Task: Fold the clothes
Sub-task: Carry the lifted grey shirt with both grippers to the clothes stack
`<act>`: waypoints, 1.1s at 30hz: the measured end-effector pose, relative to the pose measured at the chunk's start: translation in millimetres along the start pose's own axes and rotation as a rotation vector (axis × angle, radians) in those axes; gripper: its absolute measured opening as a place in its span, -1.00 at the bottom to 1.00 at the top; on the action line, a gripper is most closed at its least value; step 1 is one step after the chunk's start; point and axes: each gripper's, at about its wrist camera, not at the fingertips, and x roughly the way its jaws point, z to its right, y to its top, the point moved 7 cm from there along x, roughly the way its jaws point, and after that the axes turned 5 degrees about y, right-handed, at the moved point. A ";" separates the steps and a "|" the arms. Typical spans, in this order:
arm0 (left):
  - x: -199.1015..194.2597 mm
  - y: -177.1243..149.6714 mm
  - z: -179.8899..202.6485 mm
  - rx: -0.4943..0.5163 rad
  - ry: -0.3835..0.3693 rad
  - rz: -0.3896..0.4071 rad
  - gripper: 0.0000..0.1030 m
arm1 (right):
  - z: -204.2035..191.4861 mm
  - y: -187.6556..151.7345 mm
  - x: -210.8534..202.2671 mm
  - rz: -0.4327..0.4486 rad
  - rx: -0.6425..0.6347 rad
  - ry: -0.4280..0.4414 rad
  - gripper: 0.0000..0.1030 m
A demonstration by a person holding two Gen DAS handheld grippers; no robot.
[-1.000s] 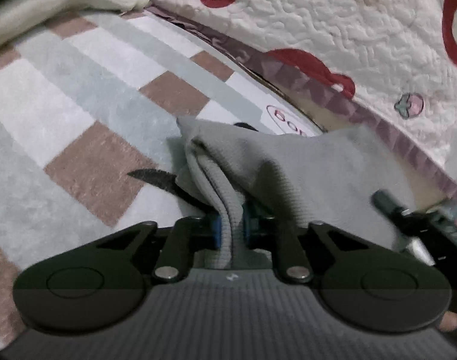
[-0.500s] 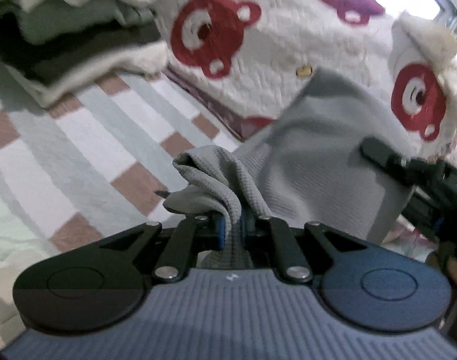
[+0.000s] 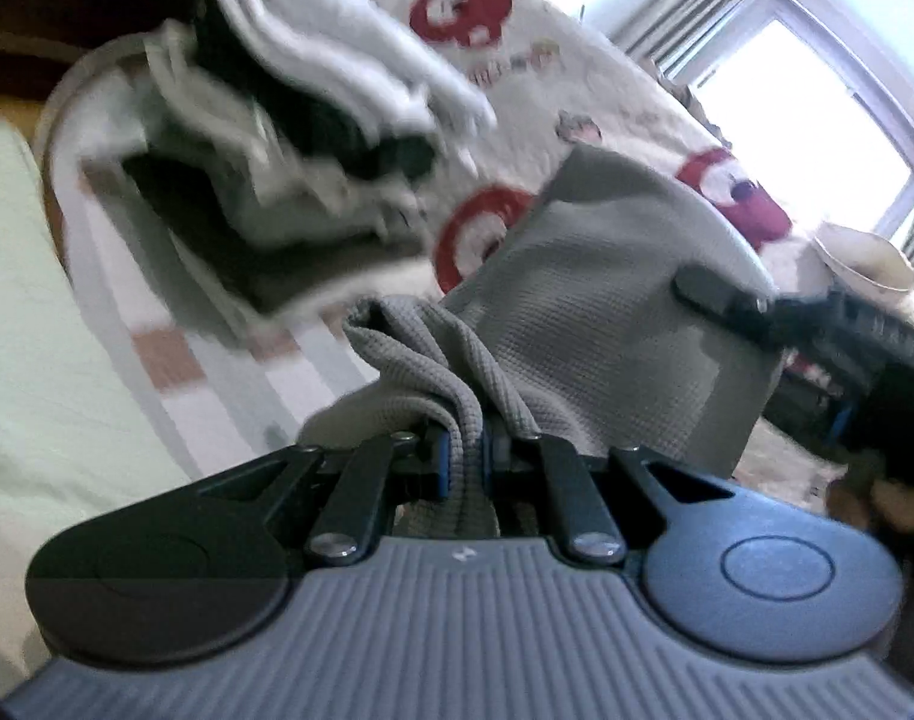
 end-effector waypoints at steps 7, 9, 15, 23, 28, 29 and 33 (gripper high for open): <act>-37.8 110.9 -6.5 0.042 0.023 0.240 -0.83 | -62.5 78.4 66.2 -0.070 -0.075 0.217 -0.51; -36.0 159.6 -3.7 0.095 0.053 0.291 -0.83 | -75.1 114.8 87.2 -0.048 -0.074 0.283 -0.51; 16.4 285.7 -5.8 0.059 -0.111 0.227 -0.79 | -49.6 217.0 166.9 0.058 0.092 0.519 -0.50; 130.8 228.0 -99.1 -0.225 -0.056 0.196 -0.67 | 97.6 198.7 278.6 -0.025 0.235 -0.025 -0.30; 141.0 216.2 -113.1 -0.282 -0.036 0.201 -0.31 | 112.7 181.7 282.7 -0.009 0.309 0.064 0.08; 138.5 218.5 -111.8 -0.274 -0.027 0.220 -0.09 | 114.5 180.5 283.3 -0.011 0.320 0.076 0.10; 139.9 219.1 -108.6 -0.284 -0.028 0.227 0.10 | 119.4 187.9 291.6 -0.014 0.304 0.088 0.14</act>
